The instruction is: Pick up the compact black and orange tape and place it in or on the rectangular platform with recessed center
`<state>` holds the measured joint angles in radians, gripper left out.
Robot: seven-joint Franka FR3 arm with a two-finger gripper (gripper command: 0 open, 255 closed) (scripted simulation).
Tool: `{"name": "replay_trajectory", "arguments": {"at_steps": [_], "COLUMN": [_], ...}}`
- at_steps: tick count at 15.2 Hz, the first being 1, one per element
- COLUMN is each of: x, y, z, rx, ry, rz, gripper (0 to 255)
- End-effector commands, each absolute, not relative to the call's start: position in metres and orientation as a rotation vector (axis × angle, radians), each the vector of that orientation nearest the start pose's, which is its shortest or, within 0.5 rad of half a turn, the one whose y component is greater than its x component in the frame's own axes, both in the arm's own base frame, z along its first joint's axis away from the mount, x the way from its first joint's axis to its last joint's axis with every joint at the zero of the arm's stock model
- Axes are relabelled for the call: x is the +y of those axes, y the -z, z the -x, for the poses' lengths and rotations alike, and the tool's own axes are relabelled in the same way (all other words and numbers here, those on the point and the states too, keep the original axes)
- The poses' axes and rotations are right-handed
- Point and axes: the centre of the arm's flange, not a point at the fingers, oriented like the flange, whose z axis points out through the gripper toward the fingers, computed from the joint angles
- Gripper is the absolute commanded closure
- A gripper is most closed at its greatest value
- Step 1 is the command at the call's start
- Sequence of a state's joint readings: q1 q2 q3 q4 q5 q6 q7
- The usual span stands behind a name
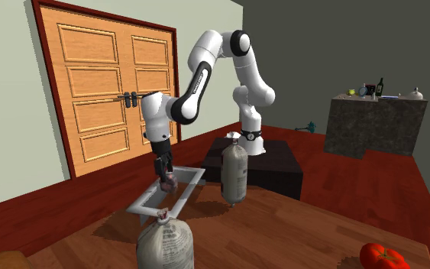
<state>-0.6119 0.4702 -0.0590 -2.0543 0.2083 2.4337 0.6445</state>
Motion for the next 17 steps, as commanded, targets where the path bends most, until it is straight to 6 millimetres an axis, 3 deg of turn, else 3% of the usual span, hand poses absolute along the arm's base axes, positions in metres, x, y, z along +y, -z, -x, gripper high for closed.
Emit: {"name": "replay_trajectory", "arguments": {"at_steps": [1,6,7,16,17], "x": [-0.3621,-0.3621,-0.3621,-0.3645,-0.3645], "y": [-0.1961,-0.1962,-0.1962,-0.2000,-0.2000], "z": [-0.4585,-0.4585,-0.4585,-0.4616,-0.4616], "rx": [2.042,2.042,2.042,2.041,2.041], "ry": [-0.131,-0.131,-0.131,-0.119,-0.119], "rz": [2.247,2.247,2.247,2.248,2.248], "gripper": [0,0,255,255,0]}}
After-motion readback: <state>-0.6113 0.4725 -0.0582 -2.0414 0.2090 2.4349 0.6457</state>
